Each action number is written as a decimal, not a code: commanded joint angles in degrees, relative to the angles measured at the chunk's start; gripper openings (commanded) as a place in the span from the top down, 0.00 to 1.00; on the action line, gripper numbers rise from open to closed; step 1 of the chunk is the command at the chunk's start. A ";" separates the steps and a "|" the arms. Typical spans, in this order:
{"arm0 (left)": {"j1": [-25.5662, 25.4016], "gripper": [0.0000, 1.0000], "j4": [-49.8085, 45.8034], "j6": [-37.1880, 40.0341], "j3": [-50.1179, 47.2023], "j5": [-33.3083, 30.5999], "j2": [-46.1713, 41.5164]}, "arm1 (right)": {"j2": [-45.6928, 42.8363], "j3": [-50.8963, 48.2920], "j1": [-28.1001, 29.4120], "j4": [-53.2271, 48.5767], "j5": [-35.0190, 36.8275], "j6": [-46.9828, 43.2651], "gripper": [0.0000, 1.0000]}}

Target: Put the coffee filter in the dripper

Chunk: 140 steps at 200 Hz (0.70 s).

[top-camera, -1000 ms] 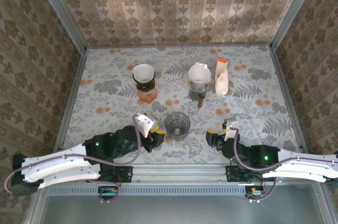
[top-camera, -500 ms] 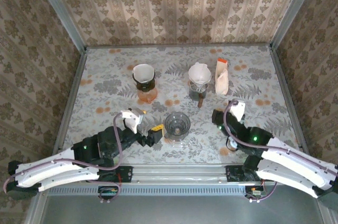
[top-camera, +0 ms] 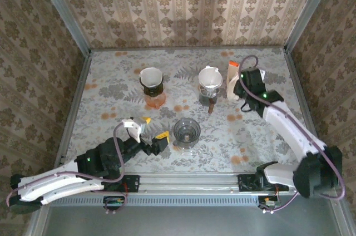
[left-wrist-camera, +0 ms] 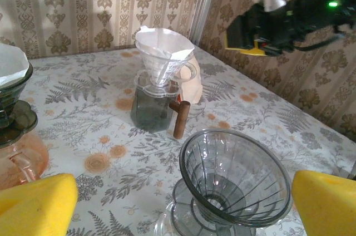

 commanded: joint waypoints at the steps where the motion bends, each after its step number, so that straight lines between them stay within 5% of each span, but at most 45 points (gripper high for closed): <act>1: 0.77 0.01 1.67 0.89 -1.30 1.39 -1.22 | 5.90 6.20 -1.60 -0.10 -5.79 -3.15 0.55; 30: 1.39 0.08 1.04 0.15 -1.69 1.22 -1.20 | 12.26 9.16 -1.52 0.71 -3.34 3.02 0.60; 52: 1.81 0.00 1.87 -0.18 -2.21 1.10 -1.26 | 14.71 10.73 -1.01 1.93 -1.23 9.07 0.58; 140: 2.36 0.00 2.45 -0.75 -2.89 0.96 -1.22 | 24.53 17.45 -0.77 -0.26 2.43 23.76 0.56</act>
